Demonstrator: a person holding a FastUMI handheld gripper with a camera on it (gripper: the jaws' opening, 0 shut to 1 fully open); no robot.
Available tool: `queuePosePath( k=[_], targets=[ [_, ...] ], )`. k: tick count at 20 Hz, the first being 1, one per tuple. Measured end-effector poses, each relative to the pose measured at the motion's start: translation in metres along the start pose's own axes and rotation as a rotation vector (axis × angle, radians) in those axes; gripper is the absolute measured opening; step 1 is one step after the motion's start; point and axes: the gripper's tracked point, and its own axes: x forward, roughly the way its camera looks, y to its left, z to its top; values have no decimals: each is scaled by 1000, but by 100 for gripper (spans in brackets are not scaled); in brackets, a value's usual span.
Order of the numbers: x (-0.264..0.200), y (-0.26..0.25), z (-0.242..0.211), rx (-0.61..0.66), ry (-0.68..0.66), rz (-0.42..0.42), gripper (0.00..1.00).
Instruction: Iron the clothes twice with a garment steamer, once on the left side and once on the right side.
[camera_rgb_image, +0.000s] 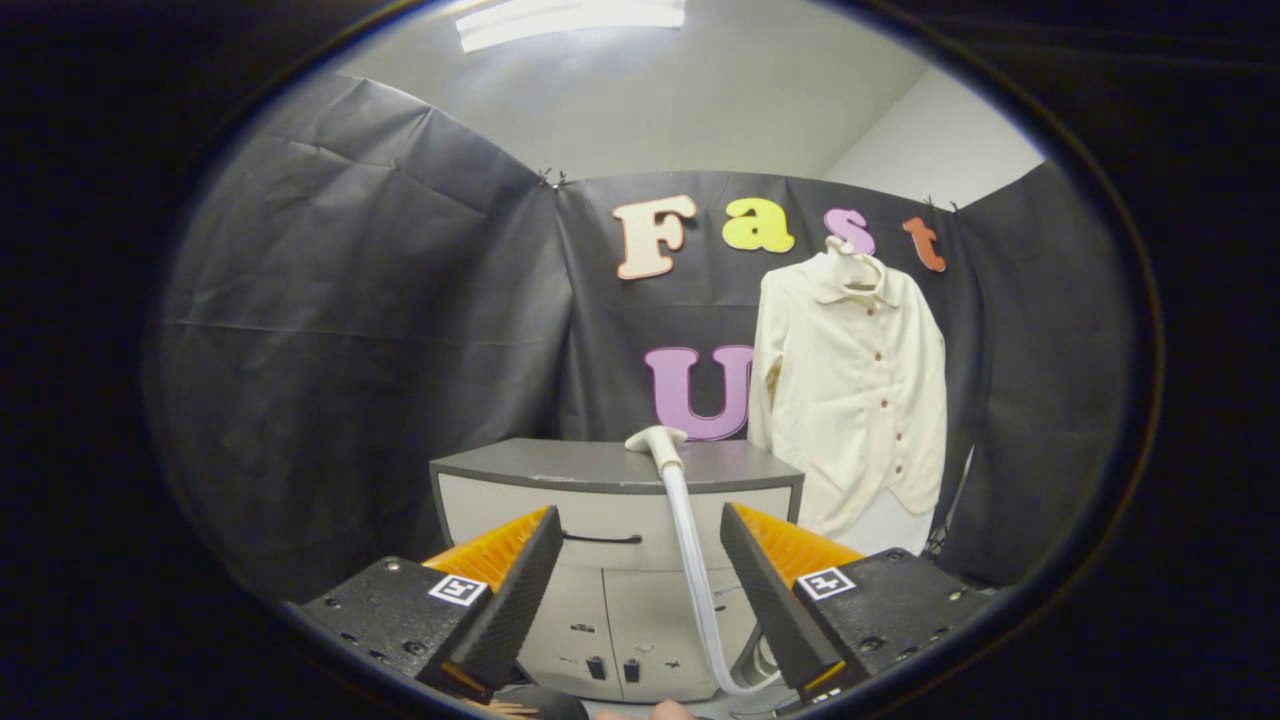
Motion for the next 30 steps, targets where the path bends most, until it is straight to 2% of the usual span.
queuePosePath(
  k=[4, 11, 17, 20, 25, 27, 30],
  targets=[
    [34, 7, 2, -5, 13, 11, 97],
    [111, 13, -17, 17, 133, 7, 97],
    [174, 14, -27, 94, 190, 19, 97],
    [207, 6, -33, 64, 224, 2, 94],
    [258, -13, -45, -59, 270, -41, 93],
    [271, -17, -54, -86, 305, -48, 89],
    [288, -22, -63, -108, 321, -59, 74]
  ],
)
